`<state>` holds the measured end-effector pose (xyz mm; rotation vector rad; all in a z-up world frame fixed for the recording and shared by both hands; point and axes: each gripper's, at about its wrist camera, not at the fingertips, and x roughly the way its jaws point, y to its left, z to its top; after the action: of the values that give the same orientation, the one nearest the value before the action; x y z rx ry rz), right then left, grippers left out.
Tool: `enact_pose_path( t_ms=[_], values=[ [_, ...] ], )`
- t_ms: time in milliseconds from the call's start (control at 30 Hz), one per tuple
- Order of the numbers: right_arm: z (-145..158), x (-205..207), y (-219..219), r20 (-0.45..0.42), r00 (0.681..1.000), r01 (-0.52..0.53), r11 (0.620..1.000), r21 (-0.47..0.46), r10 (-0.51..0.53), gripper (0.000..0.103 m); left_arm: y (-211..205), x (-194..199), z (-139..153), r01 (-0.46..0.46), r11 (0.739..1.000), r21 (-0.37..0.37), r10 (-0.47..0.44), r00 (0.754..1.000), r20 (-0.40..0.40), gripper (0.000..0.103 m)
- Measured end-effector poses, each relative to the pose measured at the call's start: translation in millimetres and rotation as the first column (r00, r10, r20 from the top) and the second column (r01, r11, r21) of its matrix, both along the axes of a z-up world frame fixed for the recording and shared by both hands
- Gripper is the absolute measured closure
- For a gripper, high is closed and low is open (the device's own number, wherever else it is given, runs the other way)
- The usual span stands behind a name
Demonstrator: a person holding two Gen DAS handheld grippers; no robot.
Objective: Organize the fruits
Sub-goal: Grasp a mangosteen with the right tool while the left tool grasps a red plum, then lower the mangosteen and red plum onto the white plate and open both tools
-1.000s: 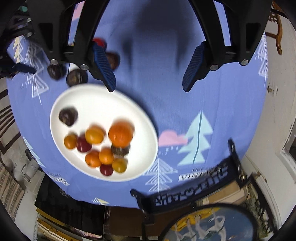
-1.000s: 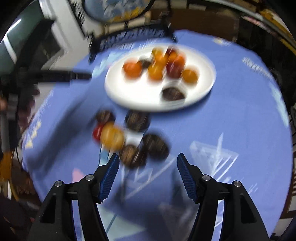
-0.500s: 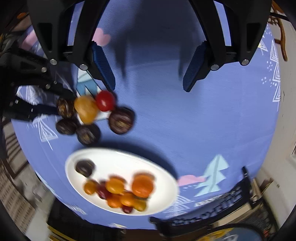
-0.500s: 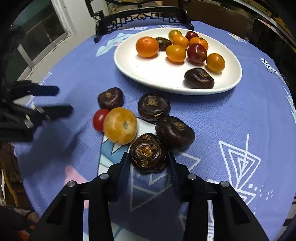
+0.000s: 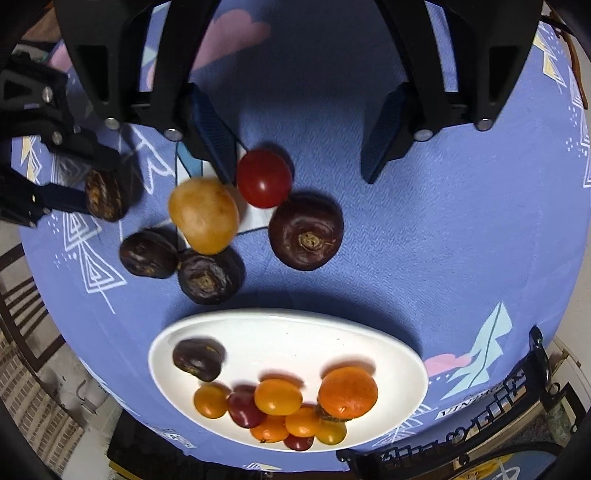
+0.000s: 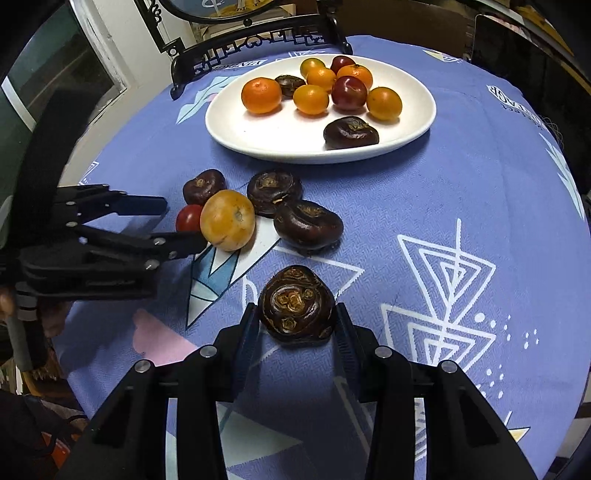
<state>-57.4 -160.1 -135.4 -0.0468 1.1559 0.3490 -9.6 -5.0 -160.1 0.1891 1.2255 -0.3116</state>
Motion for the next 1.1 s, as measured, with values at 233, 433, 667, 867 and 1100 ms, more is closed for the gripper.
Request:
enact_pose_path(
  t_ms=[233, 433, 667, 867, 1100],
  values=[
    [2.8, -1.1, -0.5, 0.005, 1.0, -0.002, 1.0, 0.004, 0.002, 0.061, -7.2, -1.9, 9.7, 0.026, 1.0, -0.005, -0.026, 1.0, 0.009, 0.073],
    [9.1, -3.3, 0.7, 0.018, 1.0, -0.008, 1.0, 0.008, 0.008, 0.061, -0.4, -11.0, 30.6, 0.032, 0.999, -0.012, -0.031, 0.999, 0.034, 0.073],
    [25.7, -4.1, 5.8, 0.049, 0.999, -0.012, 0.999, 0.036, 0.011, 0.061, 1.8, -11.1, 61.5, 0.016, 1.0, 0.004, -0.016, 0.995, 0.1, 0.073],
    [35.9, -6.4, 12.0, 0.073, 0.997, -0.021, 0.999, 0.039, 0.018, 0.061, -5.0, -10.6, 71.9, 0.018, 1.0, 0.012, -0.019, 0.992, 0.125, 0.074],
    [41.5, -7.1, 15.1, 0.078, 0.997, -0.024, 0.998, 0.054, 0.02, 0.061, -6.4, -12.5, 77.4, 0.018, 1.0, 0.007, -0.019, 0.991, 0.136, 0.073]
  ],
)
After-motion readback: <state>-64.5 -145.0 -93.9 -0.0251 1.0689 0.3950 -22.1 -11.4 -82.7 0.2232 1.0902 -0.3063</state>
